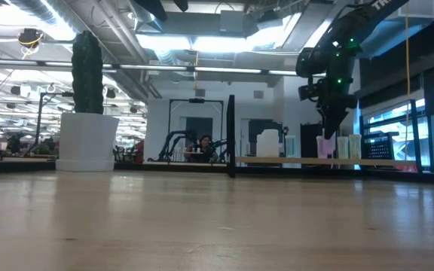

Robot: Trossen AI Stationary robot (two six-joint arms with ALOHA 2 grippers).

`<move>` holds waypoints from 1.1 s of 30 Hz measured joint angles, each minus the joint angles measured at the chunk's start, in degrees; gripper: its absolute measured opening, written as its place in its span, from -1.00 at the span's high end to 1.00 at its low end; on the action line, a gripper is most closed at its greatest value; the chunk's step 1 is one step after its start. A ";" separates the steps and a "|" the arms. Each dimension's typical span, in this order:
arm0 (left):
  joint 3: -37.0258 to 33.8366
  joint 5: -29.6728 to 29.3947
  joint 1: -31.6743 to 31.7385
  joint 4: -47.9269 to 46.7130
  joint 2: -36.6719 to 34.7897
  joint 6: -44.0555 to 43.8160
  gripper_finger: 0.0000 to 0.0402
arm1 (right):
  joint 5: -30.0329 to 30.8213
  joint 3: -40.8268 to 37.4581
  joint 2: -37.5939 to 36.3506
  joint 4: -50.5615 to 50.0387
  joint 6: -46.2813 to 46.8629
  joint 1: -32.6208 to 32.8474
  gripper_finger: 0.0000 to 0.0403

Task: Pick and place medicine bottles onto shelf by color
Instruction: Put the right pink pill bottle on the shelf aligned with the other pink pill bottle

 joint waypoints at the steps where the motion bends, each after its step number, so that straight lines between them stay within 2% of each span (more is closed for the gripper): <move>1: 0.00 -0.02 0.00 0.00 0.00 -0.02 -0.10 | 0.00 0.00 0.00 0.00 0.07 0.00 0.40; 22: 0.00 -0.02 0.42 0.14 0.00 -0.07 -0.10 | 0.27 -3.61 -0.33 3.28 3.21 0.02 0.40; 27: 0.00 -0.02 0.42 0.67 -0.02 -0.04 -0.10 | 3.21 -3.67 -0.31 3.48 3.17 0.01 0.40; 33: -0.01 -0.02 0.42 0.66 -0.02 -0.02 -0.10 | 3.21 -3.67 -0.31 3.48 3.12 0.00 0.40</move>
